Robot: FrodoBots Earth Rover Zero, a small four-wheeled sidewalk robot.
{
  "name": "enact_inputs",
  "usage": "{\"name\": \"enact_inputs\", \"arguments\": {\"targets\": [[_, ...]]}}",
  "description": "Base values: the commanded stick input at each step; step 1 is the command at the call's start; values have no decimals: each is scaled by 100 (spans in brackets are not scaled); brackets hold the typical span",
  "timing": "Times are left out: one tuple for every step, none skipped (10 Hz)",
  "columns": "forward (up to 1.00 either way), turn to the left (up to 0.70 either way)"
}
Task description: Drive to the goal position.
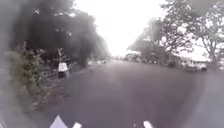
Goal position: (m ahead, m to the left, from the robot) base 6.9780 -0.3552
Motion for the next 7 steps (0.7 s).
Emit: {"name": "enact_inputs", "arguments": {"targets": [[70, 0], [70, 0], [70, 0], [70, 0], [70, 0], [70, 0], [70, 0]]}}
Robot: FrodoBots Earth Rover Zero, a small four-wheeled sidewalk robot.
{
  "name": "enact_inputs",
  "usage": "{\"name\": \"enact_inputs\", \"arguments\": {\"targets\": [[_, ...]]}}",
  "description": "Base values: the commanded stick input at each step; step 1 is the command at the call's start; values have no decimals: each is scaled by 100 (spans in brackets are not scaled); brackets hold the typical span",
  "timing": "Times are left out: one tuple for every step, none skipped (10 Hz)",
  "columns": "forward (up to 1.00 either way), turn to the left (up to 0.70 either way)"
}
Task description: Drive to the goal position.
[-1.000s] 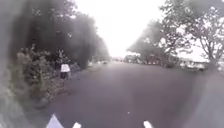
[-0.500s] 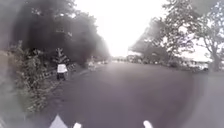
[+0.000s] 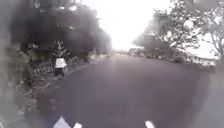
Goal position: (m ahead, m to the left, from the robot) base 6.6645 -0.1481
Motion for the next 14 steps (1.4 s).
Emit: {"name": "enact_inputs", "arguments": {"targets": [[70, 0], [70, 0], [70, 0], [70, 0], [70, 0], [70, 0], [70, 0], [70, 0], [70, 0], [70, 0], [70, 0], [70, 0], [70, 0], [70, 0]]}}
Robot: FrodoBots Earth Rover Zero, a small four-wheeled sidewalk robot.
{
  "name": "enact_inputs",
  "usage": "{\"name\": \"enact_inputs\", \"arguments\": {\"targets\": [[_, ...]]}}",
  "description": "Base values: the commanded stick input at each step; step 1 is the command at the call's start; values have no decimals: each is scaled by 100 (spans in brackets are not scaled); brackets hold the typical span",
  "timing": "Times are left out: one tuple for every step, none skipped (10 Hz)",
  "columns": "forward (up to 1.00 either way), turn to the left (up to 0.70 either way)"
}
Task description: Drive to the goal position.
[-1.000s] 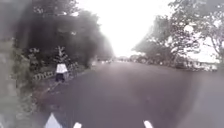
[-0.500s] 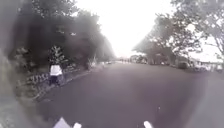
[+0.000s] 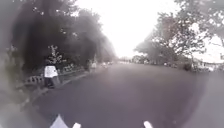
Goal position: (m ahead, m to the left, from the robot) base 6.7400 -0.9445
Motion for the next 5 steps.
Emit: {"name": "enact_inputs", "arguments": {"targets": [[70, 0], [70, 0], [70, 0], [70, 0], [70, 0]]}}
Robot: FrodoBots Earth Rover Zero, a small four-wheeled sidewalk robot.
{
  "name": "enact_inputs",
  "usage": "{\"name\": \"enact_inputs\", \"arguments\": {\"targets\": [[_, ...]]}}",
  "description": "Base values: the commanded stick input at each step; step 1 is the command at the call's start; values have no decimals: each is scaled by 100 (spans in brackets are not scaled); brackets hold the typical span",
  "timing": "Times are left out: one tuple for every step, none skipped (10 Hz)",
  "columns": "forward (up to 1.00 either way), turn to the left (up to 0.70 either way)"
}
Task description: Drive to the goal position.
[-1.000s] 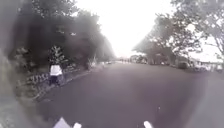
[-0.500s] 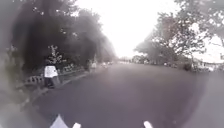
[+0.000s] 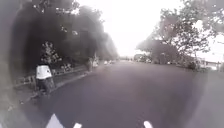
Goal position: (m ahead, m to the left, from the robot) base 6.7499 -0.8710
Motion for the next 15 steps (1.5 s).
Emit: {"name": "enact_inputs", "arguments": {"targets": [[70, 0], [70, 0], [70, 0], [70, 0], [70, 0], [70, 0], [70, 0], [70, 0], [70, -7], [70, -19], [70, -31], [70, -35], [70, -35], [70, -35], [70, -35]]}}
